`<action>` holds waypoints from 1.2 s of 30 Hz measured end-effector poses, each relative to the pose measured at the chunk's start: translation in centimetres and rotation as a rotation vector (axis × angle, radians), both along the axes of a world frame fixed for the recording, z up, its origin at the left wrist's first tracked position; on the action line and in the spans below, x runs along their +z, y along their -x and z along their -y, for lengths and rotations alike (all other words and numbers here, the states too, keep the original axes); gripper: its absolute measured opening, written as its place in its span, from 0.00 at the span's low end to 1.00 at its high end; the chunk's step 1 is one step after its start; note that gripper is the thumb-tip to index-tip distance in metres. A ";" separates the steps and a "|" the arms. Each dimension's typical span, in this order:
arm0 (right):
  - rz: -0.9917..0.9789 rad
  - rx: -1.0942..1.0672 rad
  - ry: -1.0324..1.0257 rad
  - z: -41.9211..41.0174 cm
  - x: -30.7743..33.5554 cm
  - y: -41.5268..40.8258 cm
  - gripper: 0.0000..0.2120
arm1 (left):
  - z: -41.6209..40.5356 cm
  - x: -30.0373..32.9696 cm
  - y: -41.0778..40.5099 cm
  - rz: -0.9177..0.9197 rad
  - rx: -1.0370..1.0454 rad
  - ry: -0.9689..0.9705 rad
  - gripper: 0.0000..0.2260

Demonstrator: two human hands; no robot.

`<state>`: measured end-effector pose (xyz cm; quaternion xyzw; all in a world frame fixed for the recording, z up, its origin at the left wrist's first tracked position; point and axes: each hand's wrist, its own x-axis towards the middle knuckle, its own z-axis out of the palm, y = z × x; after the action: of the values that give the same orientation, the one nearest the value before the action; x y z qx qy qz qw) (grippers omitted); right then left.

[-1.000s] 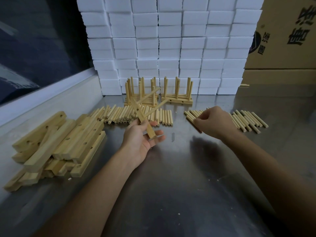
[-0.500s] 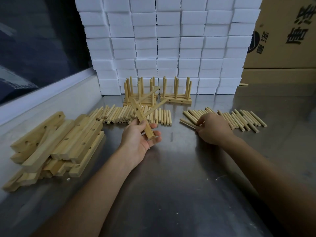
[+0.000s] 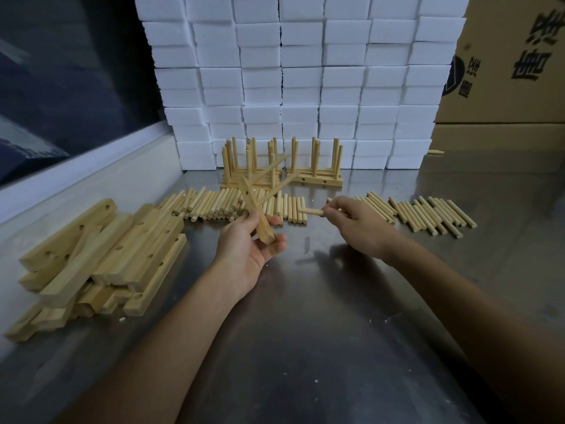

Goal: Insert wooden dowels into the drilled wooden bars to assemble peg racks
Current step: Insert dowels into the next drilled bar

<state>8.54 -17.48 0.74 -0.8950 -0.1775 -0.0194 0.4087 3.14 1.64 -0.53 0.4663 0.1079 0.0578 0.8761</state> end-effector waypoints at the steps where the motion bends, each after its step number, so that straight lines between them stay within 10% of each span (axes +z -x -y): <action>1: 0.016 -0.003 0.005 -0.1 0.0 0.0 0.11 | 0.0 0.0 0.0 0.003 0.003 -0.017 0.10; 17: -0.174 0.213 -0.353 -2.7 1.4 2.5 0.08 | 0.3 -0.1 -0.1 0.002 -0.088 -0.073 0.17; 36: 0.422 0.290 0.114 -4.2 2.0 3.8 0.03 | 0.4 -0.3 0.3 0.030 -0.160 -0.169 0.23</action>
<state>4.69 -13.26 2.74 -0.8580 -0.3860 -0.1367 0.3100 2.81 1.26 -0.84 0.5447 0.0518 0.0034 0.8370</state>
